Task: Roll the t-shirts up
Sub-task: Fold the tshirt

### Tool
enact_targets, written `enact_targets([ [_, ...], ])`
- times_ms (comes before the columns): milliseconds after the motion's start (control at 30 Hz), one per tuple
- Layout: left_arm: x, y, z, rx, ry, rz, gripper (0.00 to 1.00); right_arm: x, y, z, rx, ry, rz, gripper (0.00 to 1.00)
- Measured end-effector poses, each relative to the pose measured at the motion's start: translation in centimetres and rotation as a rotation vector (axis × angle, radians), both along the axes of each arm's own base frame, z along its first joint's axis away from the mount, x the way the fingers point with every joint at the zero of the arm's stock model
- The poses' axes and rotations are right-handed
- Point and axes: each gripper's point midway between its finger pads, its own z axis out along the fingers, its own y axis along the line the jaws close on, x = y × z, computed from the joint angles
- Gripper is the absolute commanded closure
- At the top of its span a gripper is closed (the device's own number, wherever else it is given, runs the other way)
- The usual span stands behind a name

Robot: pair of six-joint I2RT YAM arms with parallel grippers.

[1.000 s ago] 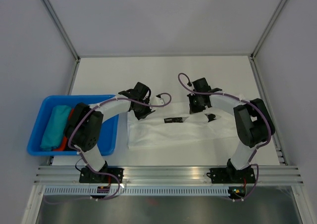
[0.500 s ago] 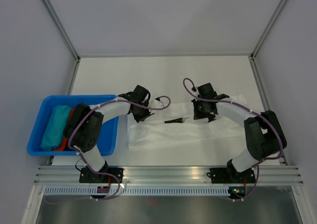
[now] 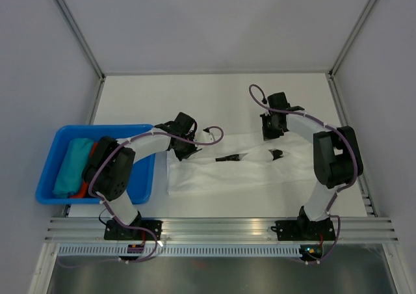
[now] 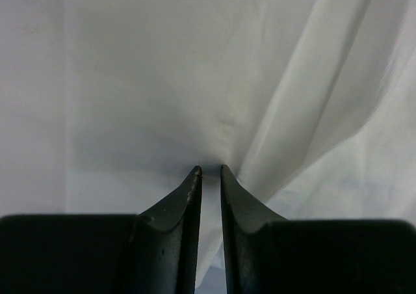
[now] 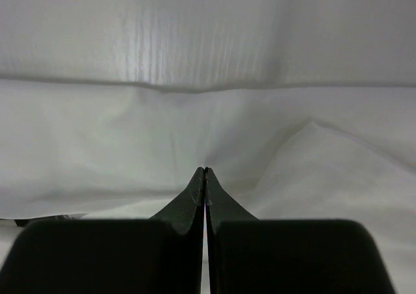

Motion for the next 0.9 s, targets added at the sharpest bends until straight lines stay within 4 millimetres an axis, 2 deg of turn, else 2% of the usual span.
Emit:
enact_targets([
  [67,0.0,0.0,0.0,-0.001,-0.002,0.000,0.77,-0.6,-0.4,-1.4,-0.016,0.040,0.002,1.00],
  [167,0.0,0.0,0.0,-0.002,-0.003,0.000,0.77,-1.8,-0.5,-2.4,-0.027,0.072,0.018,0.99],
  [400,0.0,0.0,0.0,-0.001,-0.003,0.000,0.77,-4.4,-1.1,-2.0,-0.037,0.084,0.037,1.00],
  [600,0.0,0.0,0.0,-0.001,-0.003,0.000,0.77,-6.5,-1.5,-0.9,-0.030,0.072,0.041,1.00],
  [767,0.0,0.0,0.0,-0.001,-0.003,0.000,0.77,-7.4,-1.6,-1.0,-0.026,0.089,0.042,1.00],
  [900,0.0,0.0,0.0,0.000,-0.004,0.001,0.77,-7.1,-1.3,0.2,-0.008,0.072,0.041,1.00],
])
